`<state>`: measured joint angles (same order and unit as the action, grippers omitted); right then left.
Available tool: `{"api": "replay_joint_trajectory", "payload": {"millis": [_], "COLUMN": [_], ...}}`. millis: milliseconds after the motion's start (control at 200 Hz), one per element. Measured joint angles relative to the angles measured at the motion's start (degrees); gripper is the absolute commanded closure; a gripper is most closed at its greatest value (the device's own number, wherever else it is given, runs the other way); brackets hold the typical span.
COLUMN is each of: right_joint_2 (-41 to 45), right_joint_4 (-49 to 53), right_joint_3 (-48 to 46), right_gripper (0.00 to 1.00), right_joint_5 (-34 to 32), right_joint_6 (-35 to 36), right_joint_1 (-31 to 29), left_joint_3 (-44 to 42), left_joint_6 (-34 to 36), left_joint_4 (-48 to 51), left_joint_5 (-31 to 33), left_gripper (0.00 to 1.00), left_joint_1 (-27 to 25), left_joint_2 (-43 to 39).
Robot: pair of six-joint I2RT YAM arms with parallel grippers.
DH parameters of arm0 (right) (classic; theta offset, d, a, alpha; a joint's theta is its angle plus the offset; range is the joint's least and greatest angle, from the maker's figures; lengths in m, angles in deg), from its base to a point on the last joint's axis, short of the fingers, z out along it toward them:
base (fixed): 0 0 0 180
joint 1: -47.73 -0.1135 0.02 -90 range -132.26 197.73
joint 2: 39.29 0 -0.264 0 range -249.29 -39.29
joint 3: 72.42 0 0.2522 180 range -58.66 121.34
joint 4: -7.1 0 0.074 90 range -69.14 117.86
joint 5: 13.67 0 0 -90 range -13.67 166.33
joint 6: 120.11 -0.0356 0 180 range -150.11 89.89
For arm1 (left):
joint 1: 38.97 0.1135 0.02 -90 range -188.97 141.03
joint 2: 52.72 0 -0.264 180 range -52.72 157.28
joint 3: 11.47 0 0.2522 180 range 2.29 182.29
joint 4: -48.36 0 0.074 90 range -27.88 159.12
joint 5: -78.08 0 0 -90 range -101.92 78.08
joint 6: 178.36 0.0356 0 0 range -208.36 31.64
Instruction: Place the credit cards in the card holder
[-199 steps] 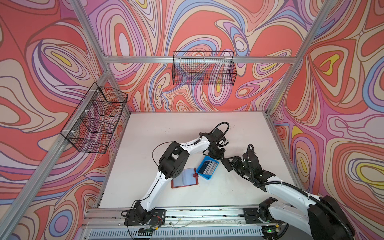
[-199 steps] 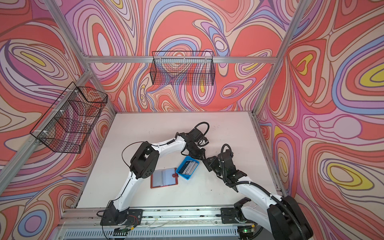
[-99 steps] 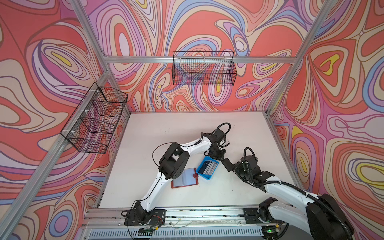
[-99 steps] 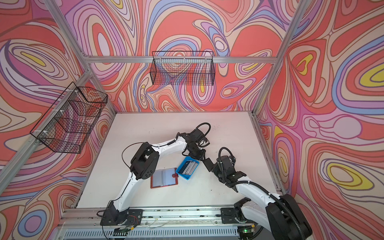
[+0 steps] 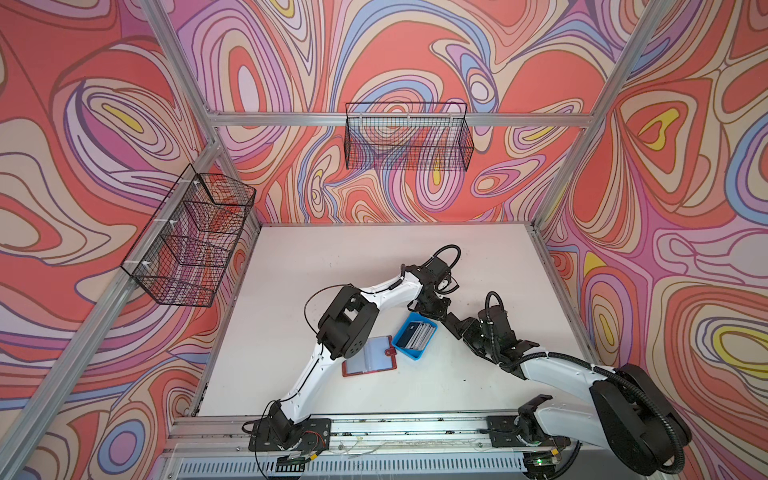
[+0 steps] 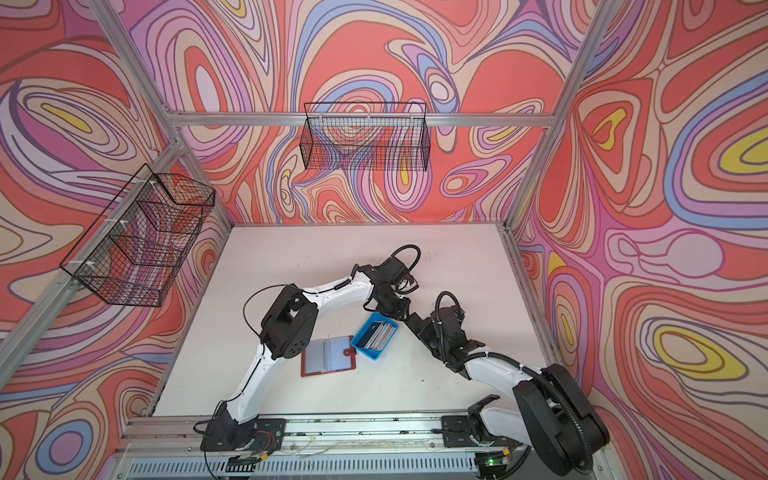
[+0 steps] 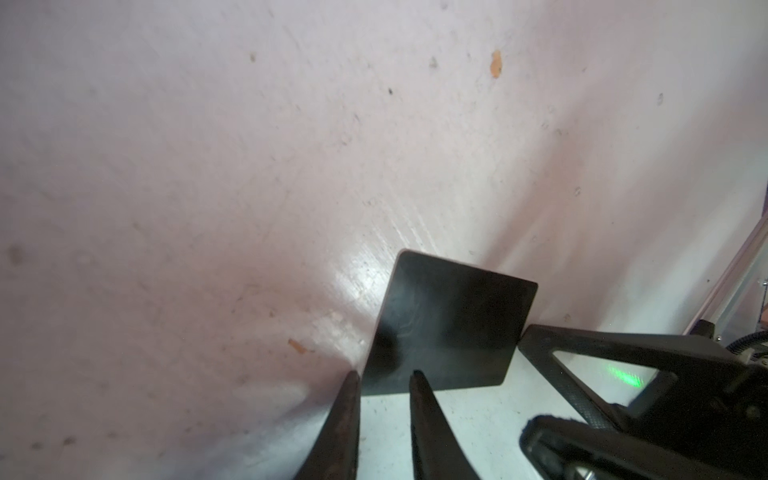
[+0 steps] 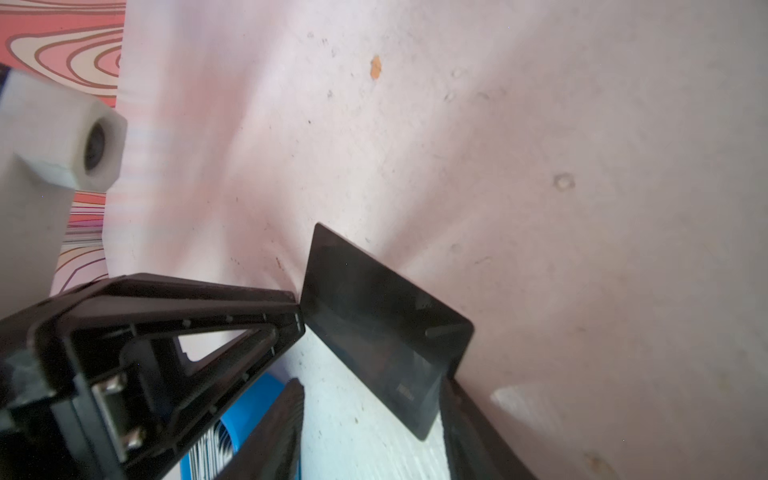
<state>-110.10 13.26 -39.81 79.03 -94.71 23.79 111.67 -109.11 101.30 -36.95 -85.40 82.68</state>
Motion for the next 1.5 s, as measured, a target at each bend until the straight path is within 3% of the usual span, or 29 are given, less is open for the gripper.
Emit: {"api": "replay_joint_trajectory", "payload": {"millis": [396,726,881,1012,1122,1242,1402,1502], "right_joint_2": [1.7,12.4,10.5,3.9,-1.1,-1.8,-4.4,-8.5], "right_joint_4": [-4.4,14.1,20.4,24.9,26.4,27.0,30.3,31.2], "right_joint_3": [1.4,5.6,6.6,13.9,20.5,21.4,22.5,22.7], "right_gripper": [0.47,0.4,0.26,0.1,0.03,0.02,0.04,0.06], "right_joint_5": [3.5,-7.0,-9.1,-8.8,-8.0,-7.2,-3.9,-0.5], "right_joint_6": [0.5,2.8,9.7,18.5,25.1,29.5,32.9,34.6], "right_joint_1": [-0.1,0.5,3.9,5.2,5.2,5.2,5.7,5.9], "left_joint_3": [-0.4,-0.3,-4.0,-10.2,-9.8,-11.3,-29.5,-42.4], "left_joint_6": [0.2,-0.8,-5.8,-11.7,-14.4,-15.6,-15.4,-15.5], "left_joint_4": [0.0,0.3,-1.7,-2.6,-2.3,-3.3,-11.3,-14.5], "left_joint_5": [-1.9,1.8,5.1,8.3,12.6,20.6,37.1,45.2], "left_gripper": [0.77,0.79,0.74,0.68,0.67,0.56,0.34,0.29], "left_joint_1": [-1.6,-2.0,-1.9,-1.9,-1.7,-1.4,-0.1,3.0], "left_joint_2": [0.0,-0.4,-3.1,-10.0,-16.7,-27.6,-51.5,-64.1]}}
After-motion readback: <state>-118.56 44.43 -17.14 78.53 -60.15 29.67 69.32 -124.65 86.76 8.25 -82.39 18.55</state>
